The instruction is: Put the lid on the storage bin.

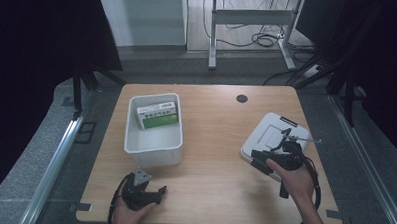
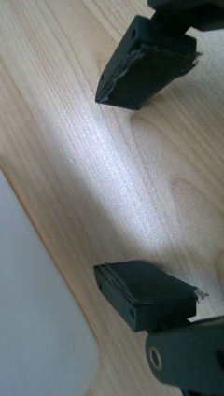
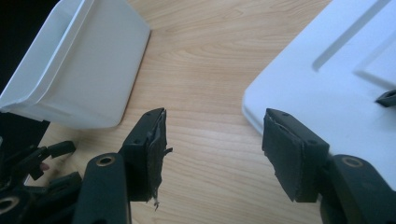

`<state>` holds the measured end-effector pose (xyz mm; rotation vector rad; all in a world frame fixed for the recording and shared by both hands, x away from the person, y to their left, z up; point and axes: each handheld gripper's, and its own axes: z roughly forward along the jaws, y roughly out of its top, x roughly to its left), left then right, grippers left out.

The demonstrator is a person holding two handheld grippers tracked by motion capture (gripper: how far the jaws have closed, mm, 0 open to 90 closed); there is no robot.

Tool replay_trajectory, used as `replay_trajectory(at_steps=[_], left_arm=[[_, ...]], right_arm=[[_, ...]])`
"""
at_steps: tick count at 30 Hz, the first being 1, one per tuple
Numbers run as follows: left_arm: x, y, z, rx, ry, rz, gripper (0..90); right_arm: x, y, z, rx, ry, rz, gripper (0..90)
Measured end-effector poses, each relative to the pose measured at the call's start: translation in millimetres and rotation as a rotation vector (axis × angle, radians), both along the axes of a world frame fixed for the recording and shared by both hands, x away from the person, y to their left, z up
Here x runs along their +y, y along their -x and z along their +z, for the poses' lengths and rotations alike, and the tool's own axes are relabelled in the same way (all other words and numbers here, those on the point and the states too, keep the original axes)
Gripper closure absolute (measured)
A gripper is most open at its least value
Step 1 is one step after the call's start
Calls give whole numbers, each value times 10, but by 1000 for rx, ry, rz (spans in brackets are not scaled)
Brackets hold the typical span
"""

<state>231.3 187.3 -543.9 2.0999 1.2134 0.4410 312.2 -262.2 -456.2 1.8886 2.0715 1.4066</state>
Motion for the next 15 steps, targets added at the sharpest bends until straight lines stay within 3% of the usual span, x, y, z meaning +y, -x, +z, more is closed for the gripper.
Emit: replay_trajectory(at_steps=[15], left_arm=[[0,0,0,0,0,0,157]], right_arm=[[-191,-250,35,31,22,-67,399]])
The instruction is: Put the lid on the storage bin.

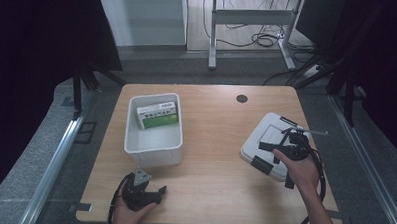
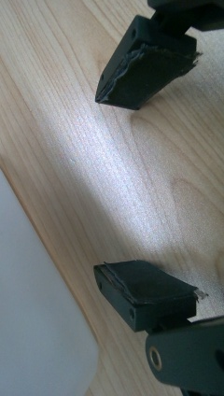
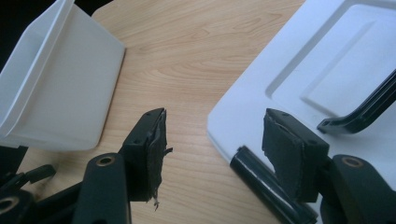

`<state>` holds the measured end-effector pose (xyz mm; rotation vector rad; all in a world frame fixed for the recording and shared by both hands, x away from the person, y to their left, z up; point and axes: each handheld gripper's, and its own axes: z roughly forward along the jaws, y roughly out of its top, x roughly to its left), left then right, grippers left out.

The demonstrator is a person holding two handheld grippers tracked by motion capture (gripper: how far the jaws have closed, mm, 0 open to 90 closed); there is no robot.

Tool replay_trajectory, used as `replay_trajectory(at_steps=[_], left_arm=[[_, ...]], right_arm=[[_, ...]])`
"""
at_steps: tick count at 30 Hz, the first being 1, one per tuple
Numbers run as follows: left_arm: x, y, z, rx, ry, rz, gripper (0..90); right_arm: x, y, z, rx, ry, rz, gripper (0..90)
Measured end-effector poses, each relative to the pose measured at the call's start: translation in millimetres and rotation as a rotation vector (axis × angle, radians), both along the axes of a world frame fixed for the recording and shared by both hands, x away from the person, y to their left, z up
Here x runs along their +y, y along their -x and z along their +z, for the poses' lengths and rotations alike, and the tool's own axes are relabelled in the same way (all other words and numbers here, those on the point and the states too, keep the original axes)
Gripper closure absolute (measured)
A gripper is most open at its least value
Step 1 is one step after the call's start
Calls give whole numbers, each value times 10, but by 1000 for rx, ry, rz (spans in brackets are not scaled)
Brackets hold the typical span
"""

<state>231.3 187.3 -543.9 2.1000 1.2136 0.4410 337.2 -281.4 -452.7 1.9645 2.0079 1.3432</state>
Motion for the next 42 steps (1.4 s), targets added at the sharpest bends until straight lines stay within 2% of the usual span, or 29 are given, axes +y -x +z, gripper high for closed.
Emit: replay_trajectory(at_steps=[12,18,23,42], left_arm=[[1,-1,0,0,0,-1,157],[4,-2,1,-1,-2,-4,156],[8,-2,1,-1,-3,-8,156],[14,5,1,-1,-3,-16,156]], right_arm=[[21,-215,133,33,40,-28,400],[14,-334,174,90,46,-60,405],[-12,-431,175,116,67,-87,407],[-61,-548,244,169,129,-134,444]])
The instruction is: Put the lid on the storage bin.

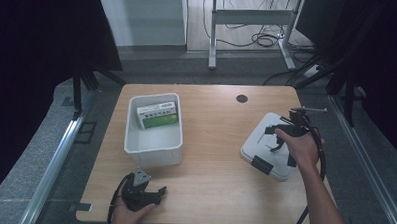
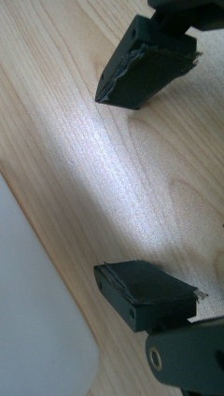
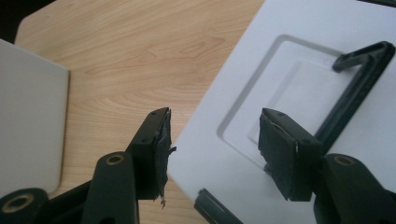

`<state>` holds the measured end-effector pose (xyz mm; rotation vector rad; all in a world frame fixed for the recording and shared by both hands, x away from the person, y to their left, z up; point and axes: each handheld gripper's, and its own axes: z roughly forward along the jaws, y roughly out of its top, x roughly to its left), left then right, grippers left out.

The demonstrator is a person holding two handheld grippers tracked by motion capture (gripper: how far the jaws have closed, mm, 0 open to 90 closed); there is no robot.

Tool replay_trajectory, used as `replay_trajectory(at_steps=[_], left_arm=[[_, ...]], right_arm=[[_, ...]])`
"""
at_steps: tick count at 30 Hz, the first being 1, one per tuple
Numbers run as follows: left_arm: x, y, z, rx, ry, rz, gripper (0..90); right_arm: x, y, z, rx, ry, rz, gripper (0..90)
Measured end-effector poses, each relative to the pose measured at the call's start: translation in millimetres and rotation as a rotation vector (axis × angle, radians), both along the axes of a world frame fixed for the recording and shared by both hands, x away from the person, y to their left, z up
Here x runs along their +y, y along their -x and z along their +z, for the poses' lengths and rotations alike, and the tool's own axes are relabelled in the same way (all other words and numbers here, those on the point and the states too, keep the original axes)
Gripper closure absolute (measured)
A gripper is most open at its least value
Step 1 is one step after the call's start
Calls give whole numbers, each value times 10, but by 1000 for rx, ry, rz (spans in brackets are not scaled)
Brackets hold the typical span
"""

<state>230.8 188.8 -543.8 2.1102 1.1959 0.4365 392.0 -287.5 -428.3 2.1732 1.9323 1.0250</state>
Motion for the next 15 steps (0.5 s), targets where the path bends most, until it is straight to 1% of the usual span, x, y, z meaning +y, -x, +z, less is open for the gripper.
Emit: replay_trajectory(at_steps=[1,4,6,11,12,15], left_arm=[[0,0,0,0,0,0,156],[1,0,0,0,0,-1,156],[1,1,0,0,0,-1,156],[1,2,0,0,0,0,156],[1,2,0,0,0,-1,156],[1,2,0,0,0,-1,156]], right_arm=[[-28,-2,8,8,8,-7,449],[-61,-4,12,10,12,-23,464],[-92,-7,10,26,14,-33,467],[-165,-4,-1,21,17,-58,479],[-186,-2,1,30,23,-59,481],[-258,-9,-31,54,25,-87,490]])
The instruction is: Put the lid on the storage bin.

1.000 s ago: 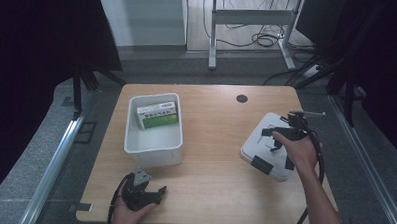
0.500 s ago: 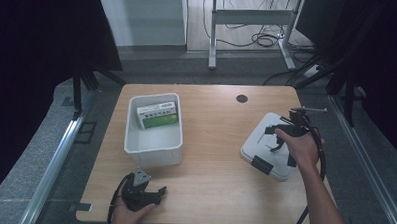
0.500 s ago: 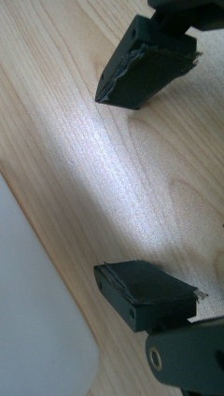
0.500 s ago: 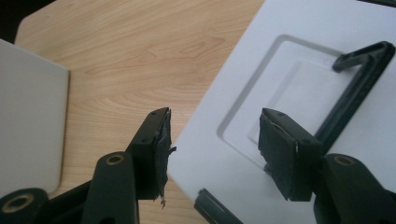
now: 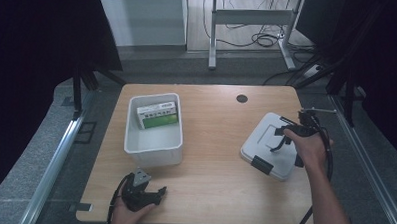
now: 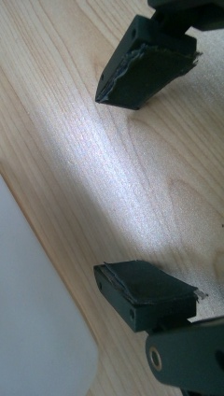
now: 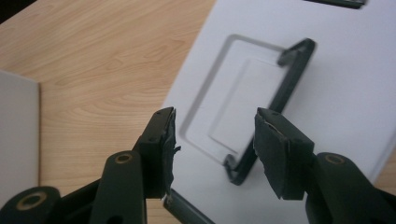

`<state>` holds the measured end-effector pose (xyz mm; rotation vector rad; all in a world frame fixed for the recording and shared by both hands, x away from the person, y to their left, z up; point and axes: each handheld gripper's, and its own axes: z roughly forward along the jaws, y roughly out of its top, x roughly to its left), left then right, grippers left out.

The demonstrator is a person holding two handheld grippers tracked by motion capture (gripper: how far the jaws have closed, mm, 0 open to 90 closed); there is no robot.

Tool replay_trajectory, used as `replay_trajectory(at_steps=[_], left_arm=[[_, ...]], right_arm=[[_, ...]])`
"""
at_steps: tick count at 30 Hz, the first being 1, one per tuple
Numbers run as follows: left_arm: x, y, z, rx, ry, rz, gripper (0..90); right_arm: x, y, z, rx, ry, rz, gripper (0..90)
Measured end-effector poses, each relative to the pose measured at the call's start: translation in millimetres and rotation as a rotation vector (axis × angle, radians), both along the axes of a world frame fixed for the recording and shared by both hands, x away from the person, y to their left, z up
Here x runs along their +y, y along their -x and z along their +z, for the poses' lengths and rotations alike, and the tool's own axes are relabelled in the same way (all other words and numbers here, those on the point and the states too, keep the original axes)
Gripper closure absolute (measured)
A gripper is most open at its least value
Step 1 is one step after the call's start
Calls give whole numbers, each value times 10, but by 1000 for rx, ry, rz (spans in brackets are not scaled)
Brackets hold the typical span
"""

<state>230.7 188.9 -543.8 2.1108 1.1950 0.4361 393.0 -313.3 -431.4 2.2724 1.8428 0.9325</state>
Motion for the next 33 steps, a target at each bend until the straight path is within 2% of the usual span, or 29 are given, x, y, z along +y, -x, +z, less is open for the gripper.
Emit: replay_trajectory(at_steps=[3,12,18,25,29,33], left_arm=[[0,0,0,0,0,0,156],[0,1,0,1,1,1,156],[0,1,0,1,1,1,156],[0,1,0,1,1,1,156],[-1,1,0,1,1,1,156],[0,1,0,1,0,0,156]], right_arm=[[-62,-11,-45,8,-9,-24,501],[-184,-67,-245,82,-27,-74,554],[-193,-102,-279,90,-58,-98,610],[-185,-145,-328,136,-76,-132,698],[-193,-162,-363,169,-116,-165,752],[-191,-171,-373,186,-125,-176,802]])
